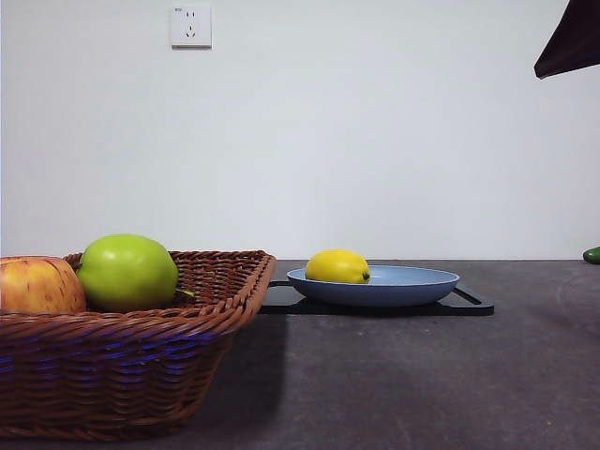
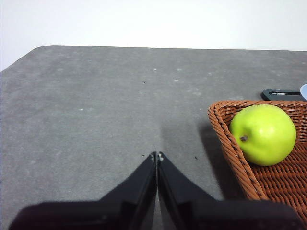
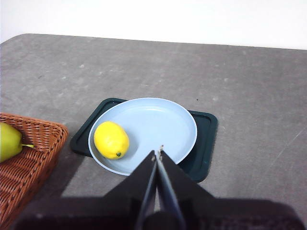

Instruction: Take the lemon from the basket,put the lemon in the plate,hand out the plate

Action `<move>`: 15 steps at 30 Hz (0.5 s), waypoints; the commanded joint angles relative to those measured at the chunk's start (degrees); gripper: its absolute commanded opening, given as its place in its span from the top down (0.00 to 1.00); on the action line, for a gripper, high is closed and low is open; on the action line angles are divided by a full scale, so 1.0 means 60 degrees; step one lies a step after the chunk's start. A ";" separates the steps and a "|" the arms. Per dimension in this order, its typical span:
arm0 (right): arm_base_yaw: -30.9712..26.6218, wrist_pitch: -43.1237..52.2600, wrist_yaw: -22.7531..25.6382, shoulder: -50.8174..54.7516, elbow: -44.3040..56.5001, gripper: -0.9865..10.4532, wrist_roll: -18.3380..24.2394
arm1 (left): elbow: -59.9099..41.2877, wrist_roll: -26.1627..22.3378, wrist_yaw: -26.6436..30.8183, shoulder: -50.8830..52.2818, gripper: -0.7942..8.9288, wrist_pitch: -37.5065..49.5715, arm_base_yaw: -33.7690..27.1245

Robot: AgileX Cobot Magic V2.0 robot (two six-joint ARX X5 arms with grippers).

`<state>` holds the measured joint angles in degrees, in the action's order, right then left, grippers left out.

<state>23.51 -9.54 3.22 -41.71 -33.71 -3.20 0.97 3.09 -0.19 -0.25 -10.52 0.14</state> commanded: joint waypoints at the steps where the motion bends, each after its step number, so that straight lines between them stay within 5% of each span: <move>1: 0.0033 0.0087 0.0040 -0.0036 -0.0073 0.91 -0.0051 | -0.0106 0.0058 0.0004 0.0029 0.91 0.0033 -0.0029; 12: 0.0091 -0.0168 0.0073 0.0350 -0.0073 0.91 -0.0015 | -0.0106 0.0058 0.0004 0.0029 0.91 0.0033 -0.0029; 15: -0.0011 -0.0324 0.0550 0.1235 -0.0062 0.91 0.0605 | -0.0106 0.0058 0.0004 0.0029 0.91 0.0033 -0.0029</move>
<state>23.51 -12.36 5.67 -35.51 -33.58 -1.98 0.97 3.07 -0.16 -0.25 -10.52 0.14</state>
